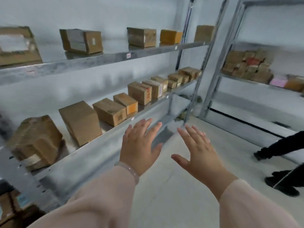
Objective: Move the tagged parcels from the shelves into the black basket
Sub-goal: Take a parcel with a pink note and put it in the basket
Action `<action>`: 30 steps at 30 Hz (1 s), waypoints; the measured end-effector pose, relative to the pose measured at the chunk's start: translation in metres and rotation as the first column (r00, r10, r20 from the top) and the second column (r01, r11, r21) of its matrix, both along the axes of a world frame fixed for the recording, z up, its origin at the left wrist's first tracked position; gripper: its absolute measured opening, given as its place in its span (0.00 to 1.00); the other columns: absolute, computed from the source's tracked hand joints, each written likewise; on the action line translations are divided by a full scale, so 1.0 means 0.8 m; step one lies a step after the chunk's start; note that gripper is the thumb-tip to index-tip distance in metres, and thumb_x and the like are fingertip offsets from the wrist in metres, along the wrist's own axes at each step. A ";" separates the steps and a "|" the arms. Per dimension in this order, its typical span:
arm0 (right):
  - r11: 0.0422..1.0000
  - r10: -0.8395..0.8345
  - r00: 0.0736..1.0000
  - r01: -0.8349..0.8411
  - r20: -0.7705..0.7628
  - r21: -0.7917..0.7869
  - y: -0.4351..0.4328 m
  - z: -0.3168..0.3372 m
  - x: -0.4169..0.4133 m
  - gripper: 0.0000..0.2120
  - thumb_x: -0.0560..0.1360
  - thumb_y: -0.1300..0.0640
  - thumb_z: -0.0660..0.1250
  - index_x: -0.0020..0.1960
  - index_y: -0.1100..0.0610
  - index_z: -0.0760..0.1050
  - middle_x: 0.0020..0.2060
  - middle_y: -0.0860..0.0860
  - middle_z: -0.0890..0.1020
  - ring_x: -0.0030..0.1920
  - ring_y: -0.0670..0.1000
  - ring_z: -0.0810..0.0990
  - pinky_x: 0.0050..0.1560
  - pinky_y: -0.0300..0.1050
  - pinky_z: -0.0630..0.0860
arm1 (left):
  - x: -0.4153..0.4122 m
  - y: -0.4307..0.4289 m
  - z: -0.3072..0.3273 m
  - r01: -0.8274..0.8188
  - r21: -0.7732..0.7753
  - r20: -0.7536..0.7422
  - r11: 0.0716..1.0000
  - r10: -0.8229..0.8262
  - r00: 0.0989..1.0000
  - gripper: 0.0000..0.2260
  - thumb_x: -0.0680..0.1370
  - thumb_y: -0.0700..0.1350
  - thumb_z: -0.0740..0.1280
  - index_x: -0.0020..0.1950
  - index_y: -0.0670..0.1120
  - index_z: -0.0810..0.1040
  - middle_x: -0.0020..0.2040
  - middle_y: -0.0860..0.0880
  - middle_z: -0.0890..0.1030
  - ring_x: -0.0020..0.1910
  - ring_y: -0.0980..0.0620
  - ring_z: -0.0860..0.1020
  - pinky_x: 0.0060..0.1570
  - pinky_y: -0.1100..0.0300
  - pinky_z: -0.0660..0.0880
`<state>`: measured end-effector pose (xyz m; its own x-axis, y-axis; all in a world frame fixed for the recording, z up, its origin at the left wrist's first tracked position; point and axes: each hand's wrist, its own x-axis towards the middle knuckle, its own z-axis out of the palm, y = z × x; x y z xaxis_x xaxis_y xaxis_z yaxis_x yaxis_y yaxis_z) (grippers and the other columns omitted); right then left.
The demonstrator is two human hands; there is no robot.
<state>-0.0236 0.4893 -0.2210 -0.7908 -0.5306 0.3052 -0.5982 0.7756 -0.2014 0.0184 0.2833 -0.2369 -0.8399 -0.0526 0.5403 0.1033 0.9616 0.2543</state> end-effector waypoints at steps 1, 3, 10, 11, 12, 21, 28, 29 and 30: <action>0.999 -0.034 0.999 0.034 -0.012 -0.010 0.018 0.008 -0.009 0.39 0.73 0.31 0.56 0.77 0.44 0.47 0.78 0.45 0.50 0.77 0.46 0.43 0.74 0.44 0.37 | -0.020 0.015 0.010 0.029 -0.004 -0.024 1.000 -0.029 0.999 0.26 0.75 0.57 0.66 0.73 0.55 0.68 0.72 0.50 0.70 0.73 0.47 0.66 0.70 0.39 0.64; 0.995 -0.094 0.994 0.092 -0.062 -0.034 0.051 0.024 -0.028 0.38 0.72 0.30 0.53 0.77 0.43 0.48 0.77 0.44 0.52 0.77 0.45 0.44 0.75 0.44 0.38 | -0.061 0.041 0.028 0.084 -0.007 -0.070 0.996 -0.084 0.994 0.26 0.75 0.58 0.64 0.72 0.55 0.69 0.72 0.49 0.71 0.72 0.47 0.67 0.67 0.38 0.66; 0.962 -0.272 0.948 0.266 -0.168 -0.054 0.133 0.064 -0.143 0.38 0.71 0.30 0.50 0.77 0.42 0.50 0.77 0.44 0.54 0.77 0.46 0.45 0.76 0.47 0.42 | -0.232 0.109 0.075 0.227 -0.032 -0.196 0.973 -0.229 0.954 0.27 0.75 0.60 0.61 0.73 0.54 0.68 0.72 0.48 0.71 0.71 0.46 0.68 0.68 0.39 0.66; 0.955 -0.298 0.938 0.292 -0.177 -0.059 0.140 0.068 -0.165 0.38 0.70 0.30 0.50 0.77 0.42 0.50 0.77 0.44 0.53 0.77 0.46 0.45 0.76 0.47 0.43 | -0.260 0.118 0.080 0.249 -0.033 -0.212 0.968 -0.250 0.945 0.27 0.75 0.61 0.61 0.72 0.54 0.68 0.71 0.48 0.71 0.71 0.46 0.68 0.67 0.39 0.67; 0.947 -0.320 0.930 0.314 -0.182 -0.063 0.146 0.073 -0.186 0.38 0.70 0.29 0.50 0.77 0.42 0.50 0.77 0.44 0.54 0.77 0.46 0.45 0.76 0.48 0.43 | -0.286 0.125 0.084 0.269 -0.028 -0.221 0.963 -0.268 0.938 0.27 0.75 0.61 0.61 0.72 0.54 0.68 0.71 0.48 0.72 0.71 0.46 0.69 0.67 0.39 0.67; 0.894 -0.448 0.862 0.440 -0.238 -0.087 0.176 0.123 -0.390 0.37 0.72 0.29 0.48 0.77 0.40 0.44 0.77 0.42 0.48 0.76 0.43 0.39 0.74 0.44 0.37 | -0.521 0.174 0.131 0.372 -0.044 -0.236 0.927 -0.371 0.898 0.27 0.75 0.62 0.59 0.73 0.56 0.66 0.72 0.49 0.71 0.73 0.48 0.66 0.67 0.39 0.67; 0.874 -0.485 0.857 0.464 -0.177 -0.146 0.211 0.089 -0.525 0.37 0.71 0.29 0.49 0.76 0.40 0.48 0.77 0.42 0.53 0.76 0.42 0.42 0.76 0.47 0.44 | -0.669 0.208 0.116 0.389 -0.041 -0.195 0.920 -0.389 0.900 0.27 0.75 0.63 0.59 0.73 0.55 0.67 0.71 0.49 0.71 0.72 0.47 0.67 0.64 0.39 0.70; 0.872 -0.487 0.855 0.464 -0.176 -0.156 0.219 0.088 -0.548 0.37 0.70 0.29 0.49 0.76 0.40 0.48 0.77 0.42 0.53 0.76 0.42 0.43 0.76 0.47 0.44 | -0.690 0.214 0.115 0.381 -0.044 -0.197 0.923 -0.382 0.903 0.27 0.75 0.63 0.59 0.73 0.56 0.67 0.71 0.49 0.71 0.72 0.47 0.67 0.64 0.39 0.70; 0.872 -0.485 0.856 0.460 -0.176 -0.168 0.228 0.088 -0.572 0.37 0.70 0.29 0.49 0.76 0.41 0.49 0.77 0.43 0.54 0.76 0.43 0.44 0.76 0.47 0.43 | -0.711 0.221 0.114 0.372 -0.049 -0.203 0.927 -0.374 0.905 0.27 0.75 0.62 0.60 0.73 0.56 0.67 0.71 0.50 0.71 0.72 0.47 0.68 0.64 0.39 0.70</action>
